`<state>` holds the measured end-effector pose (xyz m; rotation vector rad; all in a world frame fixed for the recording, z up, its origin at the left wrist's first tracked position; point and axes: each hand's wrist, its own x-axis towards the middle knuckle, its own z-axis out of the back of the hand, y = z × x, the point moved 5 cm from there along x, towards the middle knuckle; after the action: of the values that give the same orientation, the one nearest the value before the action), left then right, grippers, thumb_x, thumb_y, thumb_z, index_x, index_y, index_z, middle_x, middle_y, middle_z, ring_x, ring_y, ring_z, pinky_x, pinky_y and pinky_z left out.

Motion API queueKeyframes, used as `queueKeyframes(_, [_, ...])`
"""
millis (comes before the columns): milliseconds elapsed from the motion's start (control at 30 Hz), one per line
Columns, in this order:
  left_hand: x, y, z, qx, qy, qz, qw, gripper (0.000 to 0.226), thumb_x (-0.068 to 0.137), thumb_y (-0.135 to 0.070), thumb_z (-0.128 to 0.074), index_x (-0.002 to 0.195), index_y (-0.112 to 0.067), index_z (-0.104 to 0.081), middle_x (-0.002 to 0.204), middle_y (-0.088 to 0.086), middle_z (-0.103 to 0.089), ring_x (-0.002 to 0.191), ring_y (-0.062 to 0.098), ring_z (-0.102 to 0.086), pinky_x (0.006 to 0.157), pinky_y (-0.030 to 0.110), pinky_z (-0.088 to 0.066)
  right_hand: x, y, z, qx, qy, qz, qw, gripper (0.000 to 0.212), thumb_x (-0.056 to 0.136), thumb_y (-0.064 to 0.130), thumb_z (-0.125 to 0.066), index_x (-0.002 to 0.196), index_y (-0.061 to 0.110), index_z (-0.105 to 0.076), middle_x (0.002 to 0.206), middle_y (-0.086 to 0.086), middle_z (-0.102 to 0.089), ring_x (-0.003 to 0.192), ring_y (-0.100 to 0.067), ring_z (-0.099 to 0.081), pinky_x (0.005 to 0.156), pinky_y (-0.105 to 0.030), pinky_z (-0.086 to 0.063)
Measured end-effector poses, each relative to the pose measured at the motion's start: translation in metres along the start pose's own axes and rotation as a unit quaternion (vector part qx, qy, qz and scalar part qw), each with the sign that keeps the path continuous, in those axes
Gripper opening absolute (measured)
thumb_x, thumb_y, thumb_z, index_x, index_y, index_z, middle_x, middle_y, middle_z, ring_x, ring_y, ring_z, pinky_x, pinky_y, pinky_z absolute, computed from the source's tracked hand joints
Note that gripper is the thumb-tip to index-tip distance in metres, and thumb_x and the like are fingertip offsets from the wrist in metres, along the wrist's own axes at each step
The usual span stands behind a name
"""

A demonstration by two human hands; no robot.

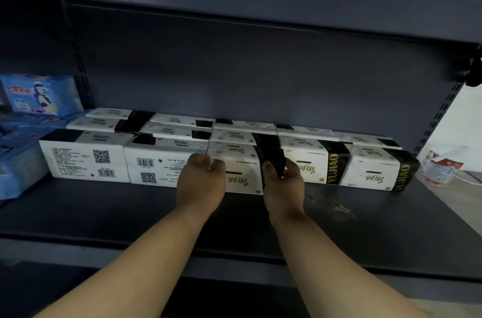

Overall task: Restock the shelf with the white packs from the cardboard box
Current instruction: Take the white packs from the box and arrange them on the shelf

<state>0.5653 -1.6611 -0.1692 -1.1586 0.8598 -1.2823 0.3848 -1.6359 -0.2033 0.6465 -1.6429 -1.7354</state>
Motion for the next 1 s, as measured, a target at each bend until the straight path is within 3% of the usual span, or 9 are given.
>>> queueKeyframes(200, [0.001, -0.001, 0.001, -0.004, 0.019, 0.002, 1.000, 0.016, 0.090, -0.022, -0.053, 0.097, -0.009, -0.061, 0.085, 0.001, -0.064, 0.076, 0.011, -0.057, 0.058, 0.023, -0.038, -0.003, 0.004, 0.000, -0.010, 0.005, -0.012, 1.000, 0.028, 0.090, 0.037, -0.061, 0.114, 0.024, -0.060, 0.106, -0.008, -0.064, 0.089, -0.023, -0.062, 0.064, -0.030, -0.050])
queueKeyframes(300, [-0.003, -0.001, 0.002, -0.005, 0.032, 0.007, 0.999, 0.014, 0.090, -0.021, -0.051, 0.080, -0.011, -0.049, 0.071, -0.004, -0.054, 0.065, 0.010, -0.050, 0.052, 0.023, -0.032, -0.007, 0.008, 0.004, 0.003, 0.012, -0.020, 1.000, 0.014, 0.094, 0.030, -0.060, 0.104, 0.021, -0.059, 0.092, -0.006, -0.065, 0.070, -0.015, -0.059, 0.054, -0.024, -0.041])
queueKeyframes(400, [-0.007, 0.000, 0.003, -0.012, 0.047, 0.026, 0.998, 0.023, 0.091, -0.021, -0.051, 0.071, -0.020, -0.040, 0.069, -0.003, -0.046, 0.064, 0.013, -0.045, 0.053, 0.025, -0.030, -0.016, 0.010, 0.004, 0.012, 0.016, -0.026, 0.999, 0.023, 0.095, 0.034, -0.057, 0.111, 0.018, -0.058, 0.092, -0.004, -0.064, 0.074, -0.015, -0.058, 0.057, -0.026, -0.040])
queueKeyframes(500, [-0.010, 0.004, 0.007, -0.006, 0.068, 0.027, 0.997, 0.026, 0.091, -0.027, -0.052, 0.095, -0.002, -0.058, 0.092, 0.011, -0.060, 0.091, 0.027, -0.058, 0.068, 0.027, -0.039, -0.026, 0.012, 0.006, 0.023, 0.016, -0.048, 0.998, 0.041, 0.098, 0.038, -0.054, 0.130, 0.012, -0.050, 0.087, 0.005, -0.052, 0.073, -0.008, -0.047, 0.071, -0.030, -0.040])
queueKeyframes(600, [-0.015, 0.009, 0.012, -0.010, 0.089, 0.035, 0.995, 0.042, 0.093, -0.033, -0.051, 0.122, -0.003, -0.058, 0.121, 0.009, -0.062, 0.112, 0.025, -0.056, 0.084, 0.029, -0.040, -0.039, 0.016, 0.006, 0.036, 0.022, -0.062, 0.997, 0.042, 0.099, 0.041, -0.052, 0.132, 0.017, -0.047, 0.096, 0.005, -0.051, 0.074, -0.005, -0.043, 0.075, -0.032, -0.038])
queueKeyframes(767, [-0.024, 0.016, 0.021, -0.027, 0.117, 0.035, 0.992, 0.049, 0.095, -0.035, -0.050, 0.124, 0.004, -0.051, 0.128, 0.019, -0.055, 0.117, 0.033, -0.053, 0.086, 0.032, -0.040, -0.068, 0.022, 0.001, 0.058, -0.002, -0.058, 0.997, 0.037, 0.098, 0.042, -0.052, 0.128, 0.020, -0.054, 0.104, 0.008, -0.060, 0.099, -0.015, -0.056, 0.086, -0.033, -0.039])
queueKeyframes(867, [-0.032, 0.018, 0.031, -0.031, 0.131, 0.032, 0.990, 0.045, 0.095, -0.034, -0.051, 0.123, 0.001, -0.053, 0.126, 0.015, -0.057, 0.112, 0.029, -0.054, 0.082, 0.028, -0.037, -0.088, 0.028, -0.002, 0.070, -0.011, -0.058, 0.996, 0.043, 0.099, 0.041, -0.051, 0.138, 0.022, -0.049, 0.124, 0.006, -0.057, 0.124, -0.021, -0.051, 0.096, -0.034, -0.037])
queueKeyframes(933, [-0.036, 0.019, 0.038, -0.043, 0.138, 0.036, 0.989, 0.038, 0.096, -0.033, -0.052, 0.124, -0.008, -0.055, 0.120, 0.007, -0.060, 0.100, 0.020, -0.054, 0.081, 0.024, -0.035, -0.100, 0.032, -0.005, 0.079, -0.012, -0.064, 0.995, 0.040, 0.099, 0.041, -0.051, 0.134, 0.022, -0.051, 0.126, 0.002, -0.057, 0.121, -0.021, -0.051, 0.098, -0.035, -0.037])
queueKeyframes(1000, [-0.040, 0.022, 0.043, -0.048, 0.153, 0.034, 0.987, 0.029, 0.098, -0.032, -0.052, 0.123, -0.019, -0.054, 0.105, -0.009, -0.058, 0.091, 0.008, -0.050, 0.082, 0.022, -0.033, -0.113, 0.033, -0.010, 0.083, -0.004, -0.064, 0.995, 0.025, 0.099, 0.041, -0.051, 0.116, 0.023, -0.054, 0.109, 0.006, -0.060, 0.106, -0.016, -0.052, 0.093, -0.033, -0.037])
